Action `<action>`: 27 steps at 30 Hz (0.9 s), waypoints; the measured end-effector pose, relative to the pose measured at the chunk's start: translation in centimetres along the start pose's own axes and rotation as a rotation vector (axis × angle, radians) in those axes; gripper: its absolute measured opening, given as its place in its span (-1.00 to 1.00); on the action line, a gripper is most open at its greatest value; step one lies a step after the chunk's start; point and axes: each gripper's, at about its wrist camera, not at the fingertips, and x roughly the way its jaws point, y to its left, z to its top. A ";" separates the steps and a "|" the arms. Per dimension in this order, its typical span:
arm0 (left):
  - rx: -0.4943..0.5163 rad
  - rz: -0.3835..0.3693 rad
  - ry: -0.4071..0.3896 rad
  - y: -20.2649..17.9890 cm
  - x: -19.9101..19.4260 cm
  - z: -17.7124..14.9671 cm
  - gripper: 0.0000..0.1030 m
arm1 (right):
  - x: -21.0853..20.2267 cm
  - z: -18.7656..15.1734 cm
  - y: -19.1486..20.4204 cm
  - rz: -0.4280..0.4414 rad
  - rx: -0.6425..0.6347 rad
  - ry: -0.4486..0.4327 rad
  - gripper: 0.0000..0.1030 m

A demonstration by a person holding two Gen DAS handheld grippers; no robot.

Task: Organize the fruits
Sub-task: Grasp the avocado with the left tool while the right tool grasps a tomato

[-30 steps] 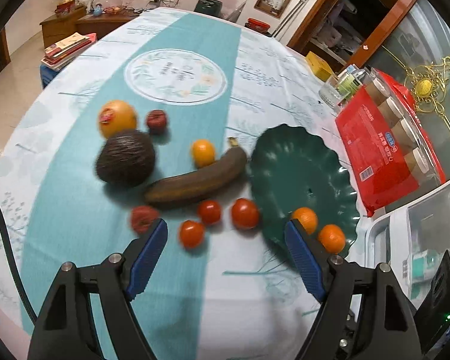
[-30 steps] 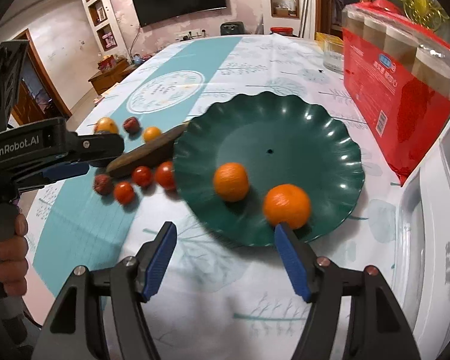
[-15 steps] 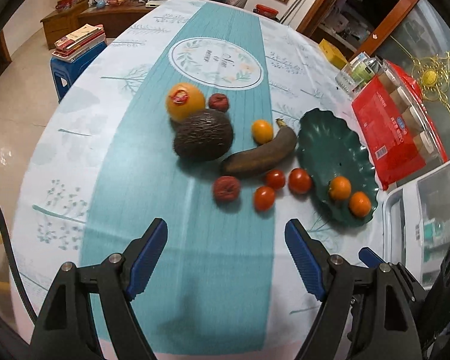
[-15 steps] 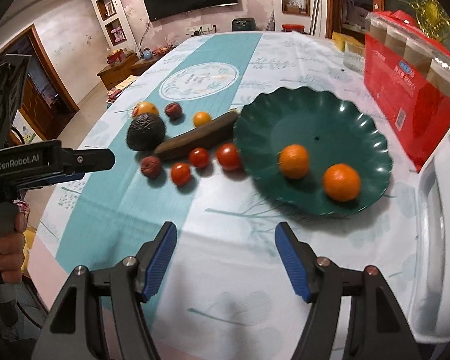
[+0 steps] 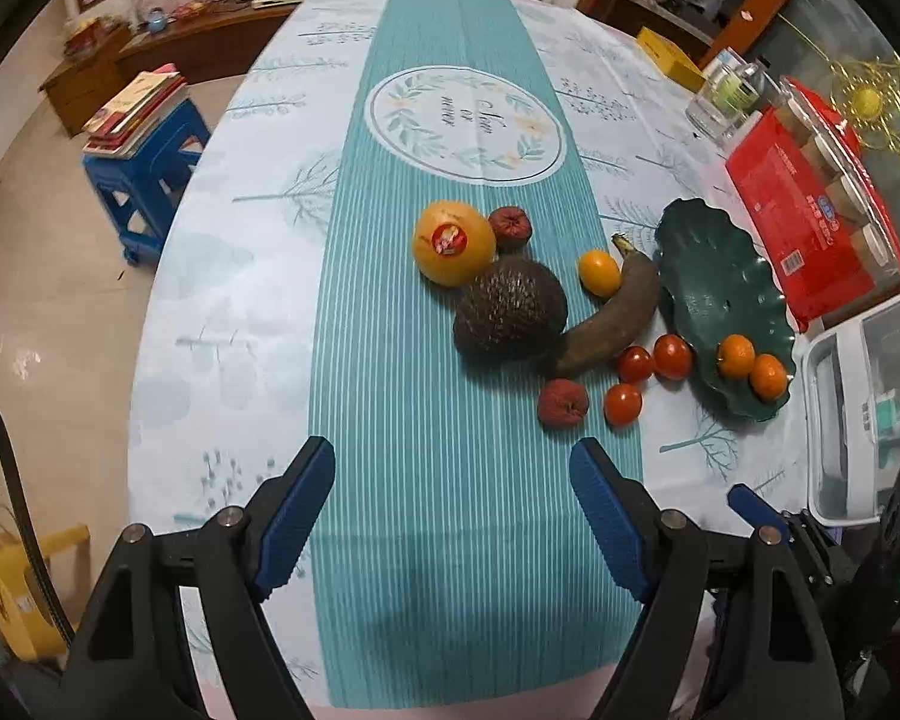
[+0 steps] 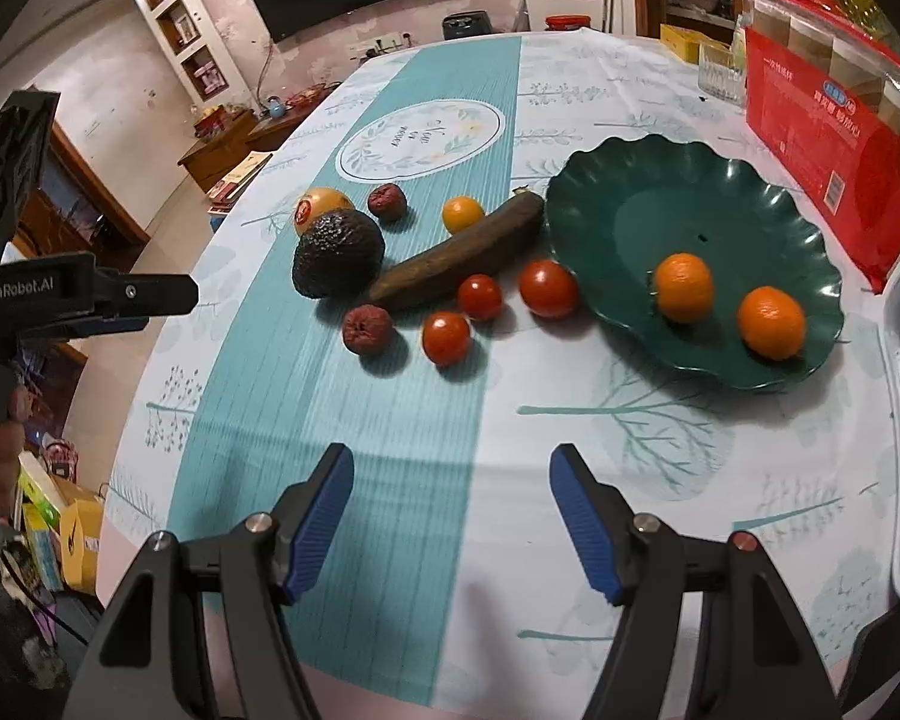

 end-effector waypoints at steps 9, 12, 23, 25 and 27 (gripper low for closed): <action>0.091 -0.018 0.077 -0.3 2.0 3.9 0.55 | 1.9 2.2 1.1 -0.003 0.095 -0.005 0.32; 0.100 -0.039 0.090 -0.4 3.1 4.9 0.55 | 2.7 2.9 1.3 -0.019 0.106 -0.010 0.32; 0.006 -0.134 0.158 -0.6 7.8 6.4 0.55 | 5.4 4.3 2.0 -0.075 0.050 0.015 0.32; -0.019 -0.148 0.165 -0.6 8.6 6.5 0.55 | 5.9 4.3 2.2 -0.085 0.028 0.019 0.32; -0.041 -0.163 0.165 -0.6 9.4 6.6 0.55 | 6.3 4.4 2.2 -0.099 0.019 0.018 0.32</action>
